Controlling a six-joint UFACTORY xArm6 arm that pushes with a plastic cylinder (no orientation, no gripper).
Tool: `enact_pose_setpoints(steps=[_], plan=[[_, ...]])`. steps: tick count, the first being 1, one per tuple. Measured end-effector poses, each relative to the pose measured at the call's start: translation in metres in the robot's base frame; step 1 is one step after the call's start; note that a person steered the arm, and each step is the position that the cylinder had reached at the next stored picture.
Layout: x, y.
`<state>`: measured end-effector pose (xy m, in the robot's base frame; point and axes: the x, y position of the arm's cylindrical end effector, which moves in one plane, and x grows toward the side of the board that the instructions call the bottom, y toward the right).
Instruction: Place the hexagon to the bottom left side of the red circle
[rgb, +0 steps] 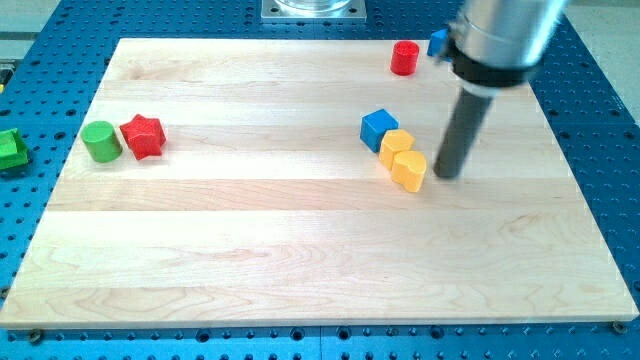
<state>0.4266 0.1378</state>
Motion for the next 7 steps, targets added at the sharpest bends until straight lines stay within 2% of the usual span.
enact_pose_setpoints(steps=[1, 2, 3, 4, 5, 6, 7], plan=[[0.066, 0.009], [0.108, 0.008], [0.071, -0.042], [-0.026, -0.033], [-0.093, -0.018], [-0.075, -0.018], [-0.078, -0.02]])
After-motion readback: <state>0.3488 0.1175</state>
